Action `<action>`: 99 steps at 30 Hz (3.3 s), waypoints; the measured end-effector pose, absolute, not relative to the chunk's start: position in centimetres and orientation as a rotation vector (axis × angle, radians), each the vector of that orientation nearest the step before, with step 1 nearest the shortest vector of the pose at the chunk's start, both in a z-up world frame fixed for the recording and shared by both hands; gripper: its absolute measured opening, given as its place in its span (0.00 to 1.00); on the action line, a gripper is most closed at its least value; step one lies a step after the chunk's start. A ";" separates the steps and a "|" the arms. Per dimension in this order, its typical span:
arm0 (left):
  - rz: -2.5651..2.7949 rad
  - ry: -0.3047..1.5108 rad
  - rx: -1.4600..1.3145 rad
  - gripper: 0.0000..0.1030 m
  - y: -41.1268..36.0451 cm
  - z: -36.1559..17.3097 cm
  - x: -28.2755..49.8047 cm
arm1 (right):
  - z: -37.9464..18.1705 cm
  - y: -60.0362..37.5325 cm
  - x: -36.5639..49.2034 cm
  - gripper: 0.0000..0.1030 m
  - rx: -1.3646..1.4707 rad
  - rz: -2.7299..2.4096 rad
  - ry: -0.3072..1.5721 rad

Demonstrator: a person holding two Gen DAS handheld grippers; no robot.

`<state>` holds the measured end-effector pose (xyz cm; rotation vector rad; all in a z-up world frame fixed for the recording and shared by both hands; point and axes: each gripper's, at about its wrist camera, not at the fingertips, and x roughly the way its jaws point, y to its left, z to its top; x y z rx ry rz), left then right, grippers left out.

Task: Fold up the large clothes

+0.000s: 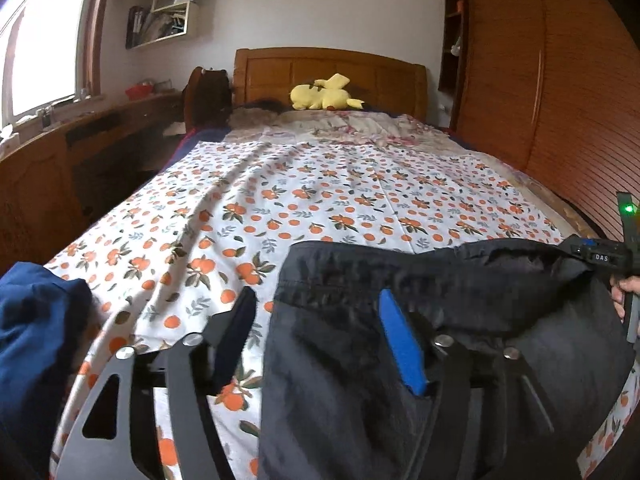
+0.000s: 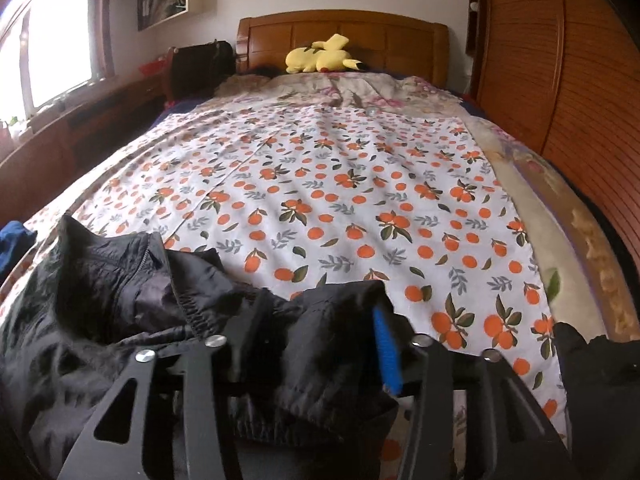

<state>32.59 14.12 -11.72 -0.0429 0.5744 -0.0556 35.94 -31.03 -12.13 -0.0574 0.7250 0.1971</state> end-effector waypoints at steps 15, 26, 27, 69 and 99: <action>-0.159 0.545 0.002 0.97 12.0 -12.8 29.9 | -10.7 -27.3 34.4 0.72 -0.111 0.222 0.710; -0.196 0.544 0.017 0.97 11.7 -13.0 29.2 | -12.7 -16.5 36.2 0.56 -0.163 0.386 0.844; -0.202 0.544 0.026 0.97 11.7 -12.9 29.2 | -13.1 -15.8 36.4 0.56 -0.171 0.390 0.855; -0.312 0.556 0.063 0.97 6.2 -13.5 27.1 | -12.4 -23.4 27.2 0.43 -0.220 0.228 0.862; -0.332 0.587 0.114 0.97 -1.7 -16.5 18.3 | -14.7 -35.1 17.9 0.71 -0.022 0.118 0.868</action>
